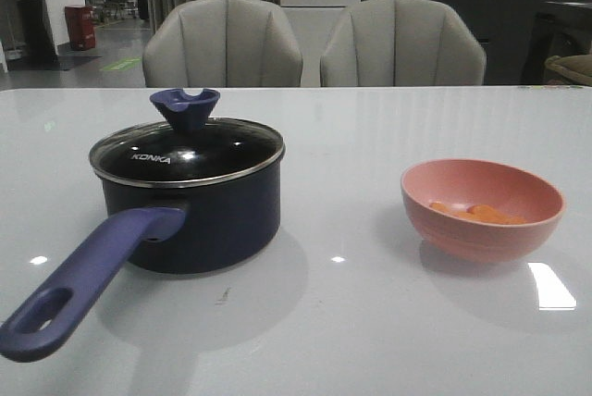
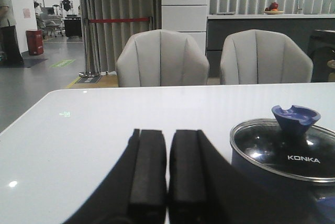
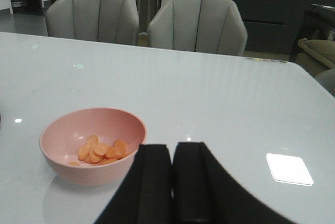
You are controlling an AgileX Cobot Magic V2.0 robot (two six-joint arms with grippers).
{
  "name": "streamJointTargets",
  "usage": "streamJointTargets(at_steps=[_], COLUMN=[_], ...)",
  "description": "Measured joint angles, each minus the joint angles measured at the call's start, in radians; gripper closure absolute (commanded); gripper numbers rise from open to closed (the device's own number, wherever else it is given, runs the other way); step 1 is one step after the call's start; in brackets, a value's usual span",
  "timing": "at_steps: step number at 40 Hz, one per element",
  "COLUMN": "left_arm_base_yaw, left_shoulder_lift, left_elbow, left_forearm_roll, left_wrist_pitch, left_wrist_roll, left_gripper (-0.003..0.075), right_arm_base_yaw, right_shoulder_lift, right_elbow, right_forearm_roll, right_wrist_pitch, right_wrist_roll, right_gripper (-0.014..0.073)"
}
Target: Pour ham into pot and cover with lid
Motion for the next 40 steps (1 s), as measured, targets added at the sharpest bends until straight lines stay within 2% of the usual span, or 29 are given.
streamJointTargets(at_steps=[32,40], left_arm_base_yaw=[0.0,0.0], left_shoulder_lift=[0.0,0.0], left_elbow=[0.0,0.0], left_forearm_roll=[0.0,0.0], left_wrist_pitch=[0.0,-0.099], left_wrist_roll=[0.0,0.0], left_gripper=[0.0607,0.0607], right_arm_base_yaw=[0.0,0.0], right_shoulder_lift=[0.0,0.0], right_elbow=[0.0,0.0], right_forearm_roll=[0.0,0.0], right_wrist_pitch=[0.0,0.0], right_wrist_roll=[0.0,0.0], right_gripper=[0.0446,0.0446])
